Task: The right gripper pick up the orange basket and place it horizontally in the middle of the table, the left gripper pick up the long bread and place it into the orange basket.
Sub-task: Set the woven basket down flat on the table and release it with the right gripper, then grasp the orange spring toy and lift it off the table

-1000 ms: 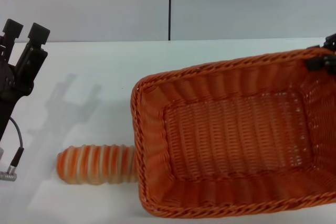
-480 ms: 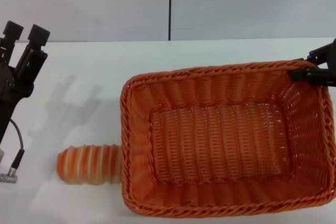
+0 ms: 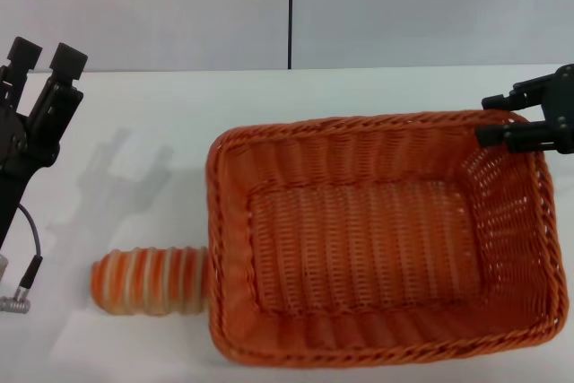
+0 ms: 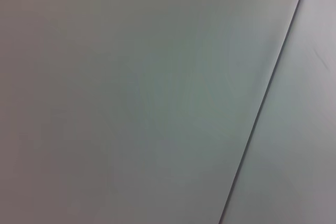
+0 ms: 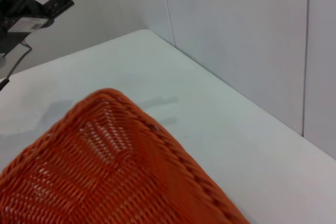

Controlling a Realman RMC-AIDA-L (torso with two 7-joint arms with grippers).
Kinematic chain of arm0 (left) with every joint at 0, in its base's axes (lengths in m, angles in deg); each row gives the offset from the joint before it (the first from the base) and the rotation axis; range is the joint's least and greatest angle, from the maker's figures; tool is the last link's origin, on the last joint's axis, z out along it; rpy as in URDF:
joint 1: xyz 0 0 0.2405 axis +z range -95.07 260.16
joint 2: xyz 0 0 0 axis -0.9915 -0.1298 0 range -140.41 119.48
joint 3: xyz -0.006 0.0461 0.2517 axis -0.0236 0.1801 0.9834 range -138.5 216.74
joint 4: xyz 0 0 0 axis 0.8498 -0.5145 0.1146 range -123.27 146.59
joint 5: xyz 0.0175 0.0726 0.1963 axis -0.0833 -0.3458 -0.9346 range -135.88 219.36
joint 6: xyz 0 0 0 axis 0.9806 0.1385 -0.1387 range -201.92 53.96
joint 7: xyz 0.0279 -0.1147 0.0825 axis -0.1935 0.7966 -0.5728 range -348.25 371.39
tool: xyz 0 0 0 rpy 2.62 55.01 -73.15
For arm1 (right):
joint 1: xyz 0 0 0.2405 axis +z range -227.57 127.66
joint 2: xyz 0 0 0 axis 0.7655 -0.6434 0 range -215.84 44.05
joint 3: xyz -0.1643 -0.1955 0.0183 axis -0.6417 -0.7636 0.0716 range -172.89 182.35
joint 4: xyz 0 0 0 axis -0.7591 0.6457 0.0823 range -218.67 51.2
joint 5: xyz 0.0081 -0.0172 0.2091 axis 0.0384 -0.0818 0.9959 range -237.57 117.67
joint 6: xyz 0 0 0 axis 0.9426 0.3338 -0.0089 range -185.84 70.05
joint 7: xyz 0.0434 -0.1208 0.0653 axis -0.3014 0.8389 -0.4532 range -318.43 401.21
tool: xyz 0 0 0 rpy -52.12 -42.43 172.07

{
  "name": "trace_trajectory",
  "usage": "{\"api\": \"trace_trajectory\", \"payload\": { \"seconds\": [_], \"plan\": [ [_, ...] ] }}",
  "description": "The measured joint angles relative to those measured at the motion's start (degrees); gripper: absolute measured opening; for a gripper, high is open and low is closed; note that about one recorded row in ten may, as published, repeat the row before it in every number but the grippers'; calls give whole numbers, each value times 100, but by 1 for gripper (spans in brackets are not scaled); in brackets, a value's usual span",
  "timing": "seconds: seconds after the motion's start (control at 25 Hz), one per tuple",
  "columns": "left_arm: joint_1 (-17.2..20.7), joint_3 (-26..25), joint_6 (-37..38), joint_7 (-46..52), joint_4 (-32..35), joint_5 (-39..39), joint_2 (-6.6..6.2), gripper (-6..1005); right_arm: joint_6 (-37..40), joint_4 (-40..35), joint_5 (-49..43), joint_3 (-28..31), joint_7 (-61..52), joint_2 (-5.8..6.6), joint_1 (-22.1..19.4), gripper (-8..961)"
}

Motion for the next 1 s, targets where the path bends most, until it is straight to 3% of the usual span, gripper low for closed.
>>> {"api": "trace_trajectory", "payload": {
  "seconds": [0.28,0.44,0.56,0.6,0.68,0.76,0.8,0.88,0.92,1.0],
  "plan": [
    [-15,-1,0,0,0,-2,0,802,137,-33,-5,50,26,-30,-48,573],
    [-17,-1,0,0,-1,-2,1,801,287,-67,35,280,188,-85,-130,570],
    [-11,5,5,0,4,-2,1,800,299,-69,83,901,497,-213,-197,568],
    [0,34,65,17,58,-4,-15,800,301,-47,255,1377,752,-322,-290,568],
    [6,73,151,45,146,-38,-29,799,299,-17,387,1583,884,-374,-363,568],
    [14,172,404,213,547,-120,-62,798,344,86,771,1814,1031,-472,-525,568],
    [38,215,588,664,1135,-164,-74,798,446,187,1161,2031,1083,-585,-708,568],
    [58,218,617,875,1352,-165,-79,797,534,271,1583,2299,1180,-716,-926,568],
    [81,233,646,1097,1599,-165,-87,797,534,271,1583,2299,1180,-716,-926,568],
    [222,515,681,1583,2233,-169,-121,797,575,419,2102,2620,1401,-848,-1177,568]
  ]
}}
